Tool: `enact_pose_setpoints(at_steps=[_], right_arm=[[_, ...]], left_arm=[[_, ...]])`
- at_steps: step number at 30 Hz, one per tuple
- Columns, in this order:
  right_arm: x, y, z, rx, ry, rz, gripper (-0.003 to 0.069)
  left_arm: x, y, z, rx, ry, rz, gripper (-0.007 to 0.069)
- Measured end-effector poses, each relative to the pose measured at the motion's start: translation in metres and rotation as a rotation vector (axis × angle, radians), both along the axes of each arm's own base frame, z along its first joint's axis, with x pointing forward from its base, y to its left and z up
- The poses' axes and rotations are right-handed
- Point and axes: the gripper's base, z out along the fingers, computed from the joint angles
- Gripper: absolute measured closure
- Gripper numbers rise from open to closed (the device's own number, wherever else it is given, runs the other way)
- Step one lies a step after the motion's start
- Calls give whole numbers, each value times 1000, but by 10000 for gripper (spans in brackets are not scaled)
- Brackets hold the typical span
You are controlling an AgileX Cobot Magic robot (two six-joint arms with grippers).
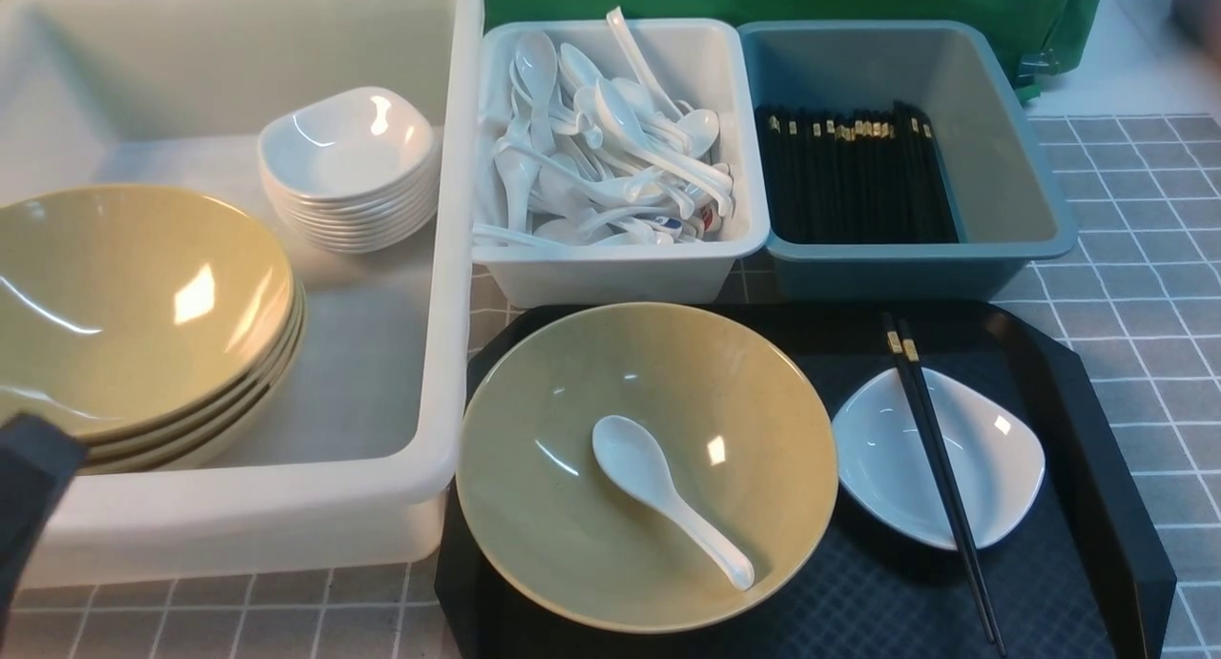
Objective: On grey table put chopsticks spoon bowls plates into blue grey white boxes.
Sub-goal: 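Move the grippers toward the tableware on the black tray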
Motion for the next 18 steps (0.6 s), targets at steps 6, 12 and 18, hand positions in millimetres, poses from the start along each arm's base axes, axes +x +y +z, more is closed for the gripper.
enact_pose_setpoints(at_steps=[6, 12, 18], right_arm=[[41, 11, 86, -534, 216, 195, 626], [101, 25, 107, -777, 574, 447, 626], [140, 47, 93, -846, 716, 602, 624]], left_arm=[[46, 4, 51, 537, 349, -83, 636], [82, 16, 73, 789, 642, -161, 636], [109, -5, 75, 863, 632, -333, 636]])
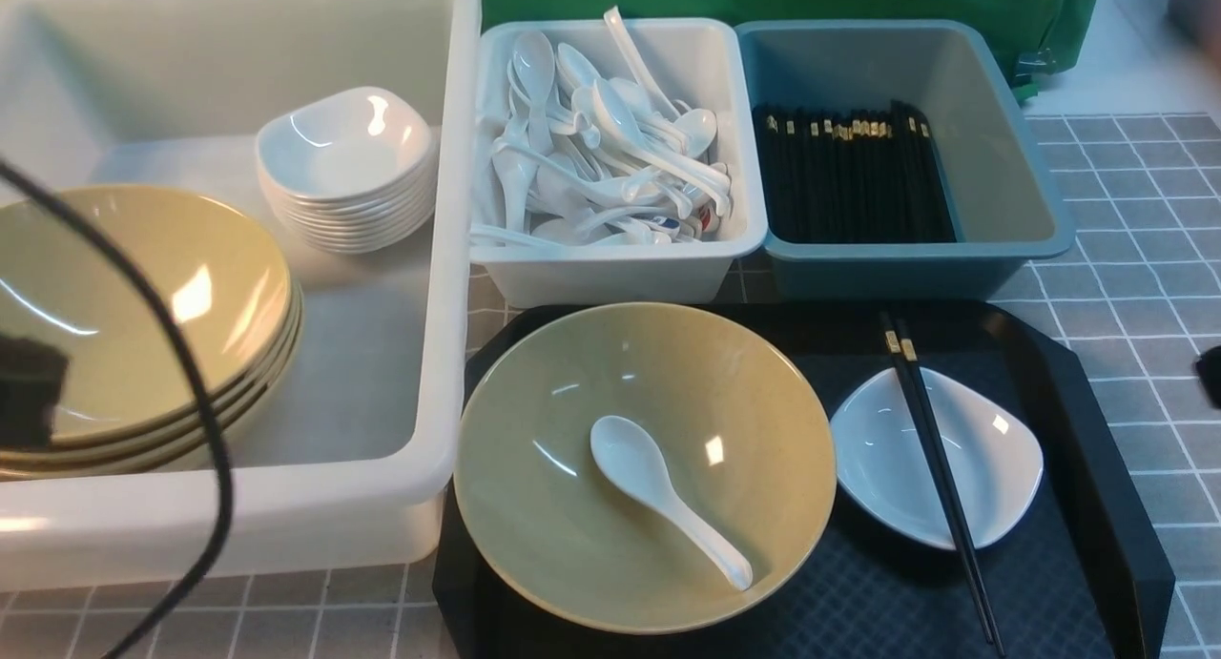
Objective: On grey table put chopsticks spoon bowls plates into blue grey white boxes.
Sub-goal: 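Move the grippers toward the tableware on the black tray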
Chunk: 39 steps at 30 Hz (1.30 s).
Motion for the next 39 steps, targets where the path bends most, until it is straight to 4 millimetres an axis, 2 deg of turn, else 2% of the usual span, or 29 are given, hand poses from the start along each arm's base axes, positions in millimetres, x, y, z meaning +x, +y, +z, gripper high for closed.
enact_pose_setpoints(at_steps=[7, 8, 9, 11, 15, 18, 19, 21, 22, 25, 28, 33, 39], right_arm=[[32, 32, -26, -101, 110, 82, 624], [34, 34, -29, -105, 117, 83, 624], [41, 40, -37, -112, 133, 88, 624], [54, 48, -53, -117, 161, 71, 624], [75, 54, -79, -132, 193, -12, 608], [86, 57, -95, -140, 211, -76, 547], [88, 58, -97, -142, 213, -79, 541], [95, 60, -108, -131, 219, -124, 447], [96, 61, -109, -128, 217, -127, 438], [105, 65, -122, -105, 216, -185, 277], [111, 66, -131, -102, 219, -220, 169], [119, 59, -141, -109, 235, -253, 127], [124, 59, -149, -104, 238, -258, 139]], left_arm=[[33, -51, -5, 56, 30, -261, 636], [35, -53, -7, 60, 37, -268, 636], [42, -64, -8, 78, 28, -307, 636], [54, -86, -13, 108, 24, -370, 636], [66, -116, -21, 128, -6, -449, 636], [74, -131, -31, 125, -19, -477, 636], [75, -133, -31, 124, -23, -479, 636], [82, -139, -39, 126, -21, -482, 636], [83, -140, -40, 127, -20, -482, 636], [90, -145, -51, 141, 6, -488, 636], [93, -147, -57, 150, 27, -490, 636], [95, -148, -61, 152, 38, -491, 636], [95, -149, -60, 149, 33, -490, 636]])
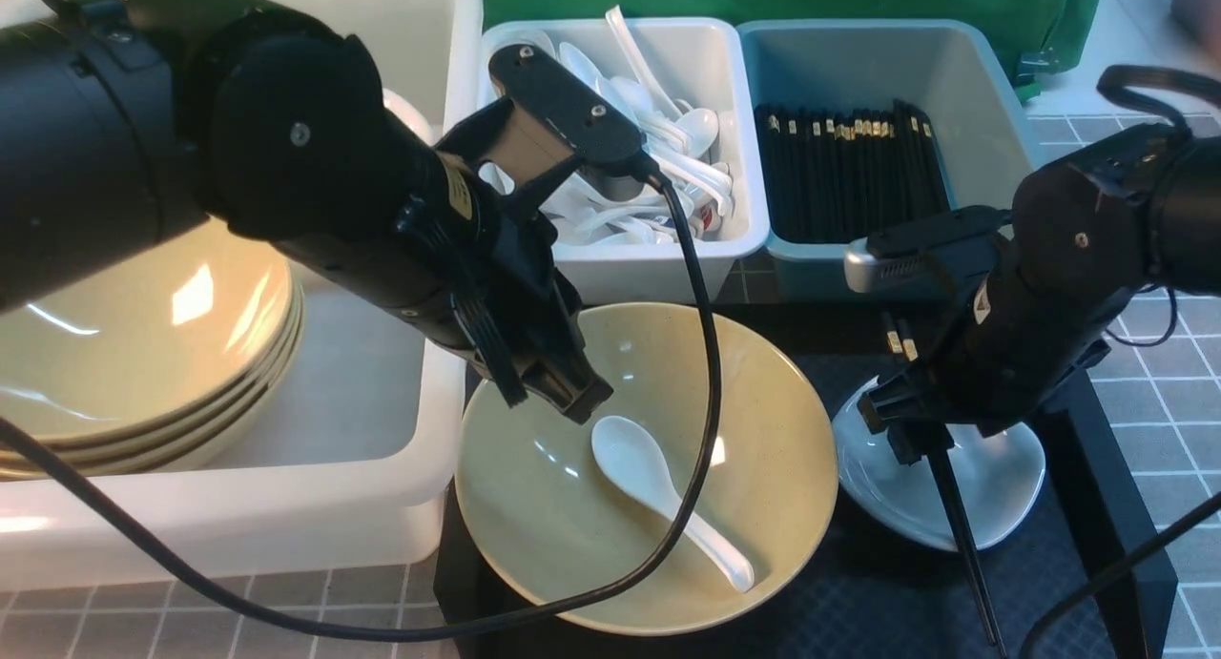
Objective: On grey table put chopsticks spoon bowls plates into blue grey white boxes.
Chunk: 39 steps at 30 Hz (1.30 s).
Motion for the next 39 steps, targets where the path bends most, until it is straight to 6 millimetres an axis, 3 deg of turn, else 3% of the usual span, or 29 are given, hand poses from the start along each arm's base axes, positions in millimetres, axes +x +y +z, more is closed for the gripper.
enact_pose_setpoints(at_steps=[10, 13, 17, 27, 31, 34, 37, 39], right_arm=[[2, 1, -9, -6, 22, -1, 361], [1, 0, -9, -14, 36, 2, 489], [-1, 0, -3, -12, 27, 8, 502], [-9, -5, 58, 8, -98, 85, 502], [9, -4, 95, 29, -218, 110, 502], [33, -8, 128, 51, -336, 91, 502], [50, -12, 138, 60, -389, 67, 502], [73, -16, 150, 78, -471, 41, 502]], left_arm=[[0, 0, 0, -3, -4, 0, 636], [0, 0, 0, -4, -6, -1, 636], [1, 0, 0, -4, -8, -2, 636], [3, -2, 3, -37, -38, 10, 636], [14, -8, 8, -85, -87, 35, 636], [35, -12, 18, -128, -103, 72, 636], [52, -15, 26, -166, -111, 102, 636], [72, -15, 37, -207, -141, 119, 636]])
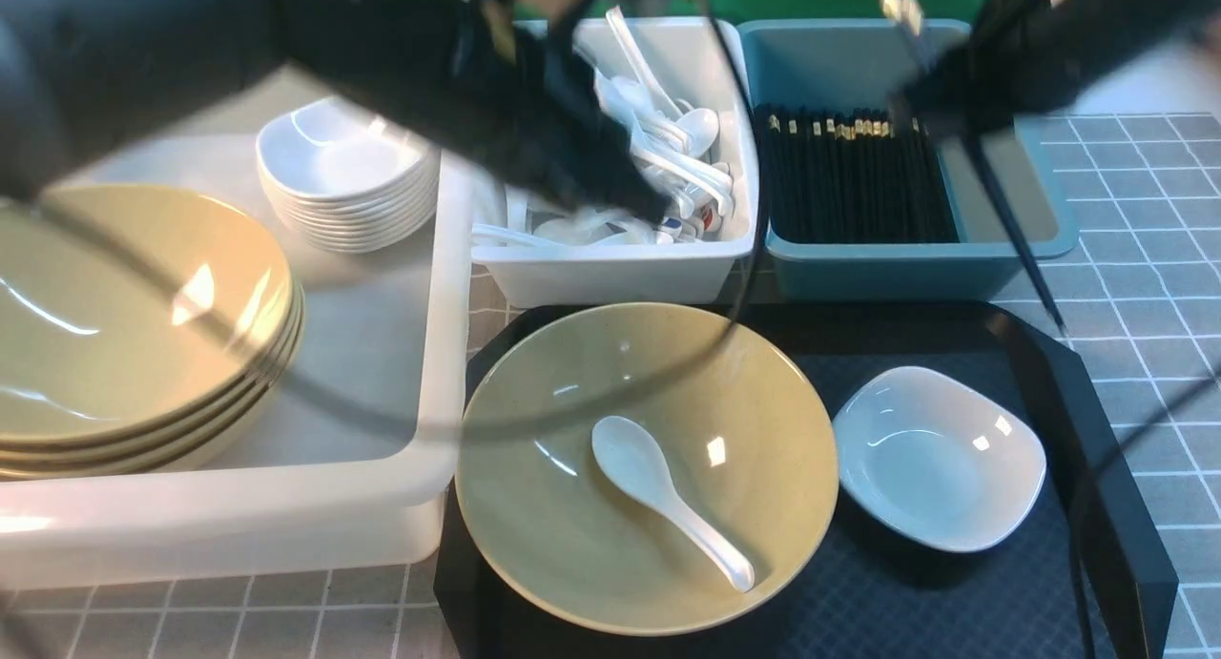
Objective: On grey table put chopsticks spoon bowls plates into blue grey white boxes.
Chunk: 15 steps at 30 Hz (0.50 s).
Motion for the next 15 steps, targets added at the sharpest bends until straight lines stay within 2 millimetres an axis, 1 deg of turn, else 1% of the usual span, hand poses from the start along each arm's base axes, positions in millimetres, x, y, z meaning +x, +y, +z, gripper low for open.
enact_pose_setpoints(at_steps=[1, 2, 3, 4, 5, 6, 7, 8, 10, 11, 12, 13, 15], right_arm=[[9, -1, 2, 9, -28, -9, 502], [15, -2, 3, 18, -50, -17, 502], [34, -4, 3, 48, -103, -45, 502], [35, -5, 6, 53, -117, -48, 502], [46, -6, 6, 74, -151, -65, 502], [64, -9, 2, 107, -199, -94, 502], [66, -8, 0, 107, -199, -93, 502], [80, -10, -4, 127, -241, -106, 502], [99, -11, -16, 155, -277, -126, 502], [111, -13, -27, 177, -292, -144, 502], [113, -13, -28, 180, -297, -145, 502], [123, -15, -42, 196, -296, -165, 502], [135, -19, -66, 199, -272, -184, 498]], left_arm=[[7, 0, 5, -19, -18, 5, 636], [10, 0, 7, -25, -33, 4, 636], [19, -1, 17, -57, -85, 8, 636], [19, -1, 17, -57, -88, 6, 636], [22, -2, 22, -73, -122, 6, 636], [24, -2, 28, -89, -159, 4, 636], [24, -2, 29, -92, -162, 5, 636], [25, -3, 31, -101, -174, 5, 636], [24, -3, 31, -99, -167, 1, 636], [24, -3, 30, -92, -154, -2, 636], [24, -3, 30, -92, -154, -2, 636], [23, -3, 28, -84, -143, -7, 636], [22, -2, 27, -71, -132, -16, 636]])
